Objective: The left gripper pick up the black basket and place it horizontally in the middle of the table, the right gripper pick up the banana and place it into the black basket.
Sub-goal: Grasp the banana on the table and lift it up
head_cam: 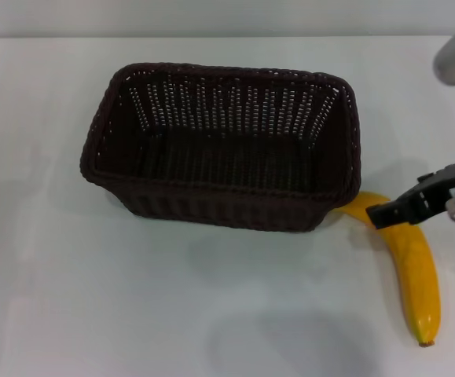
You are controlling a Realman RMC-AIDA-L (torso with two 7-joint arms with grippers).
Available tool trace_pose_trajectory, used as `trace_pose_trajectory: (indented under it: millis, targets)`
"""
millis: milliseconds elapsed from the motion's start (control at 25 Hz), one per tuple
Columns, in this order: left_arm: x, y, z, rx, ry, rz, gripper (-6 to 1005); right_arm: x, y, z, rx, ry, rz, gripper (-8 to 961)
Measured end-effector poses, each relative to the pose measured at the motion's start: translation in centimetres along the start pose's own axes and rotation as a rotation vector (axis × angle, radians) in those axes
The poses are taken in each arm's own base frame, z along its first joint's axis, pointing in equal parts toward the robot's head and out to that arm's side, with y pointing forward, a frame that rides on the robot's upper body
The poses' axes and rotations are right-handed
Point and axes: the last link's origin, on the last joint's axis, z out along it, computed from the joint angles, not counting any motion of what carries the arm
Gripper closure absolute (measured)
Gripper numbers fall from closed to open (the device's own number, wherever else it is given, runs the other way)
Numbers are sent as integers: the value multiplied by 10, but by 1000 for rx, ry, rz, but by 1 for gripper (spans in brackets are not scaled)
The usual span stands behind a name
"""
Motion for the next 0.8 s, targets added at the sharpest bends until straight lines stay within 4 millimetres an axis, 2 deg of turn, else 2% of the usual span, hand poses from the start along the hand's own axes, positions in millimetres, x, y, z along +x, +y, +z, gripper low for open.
trace_pose_trajectory:
  millis: [280, 800]
  targets:
    - [-2, 4, 4, -11, -12, 1, 179, 11, -2, 18, 76, 56, 40, 85]
    - [-6, 8, 12, -12, -32, -7, 179, 21, -5, 46, 73, 107, 71, 84]
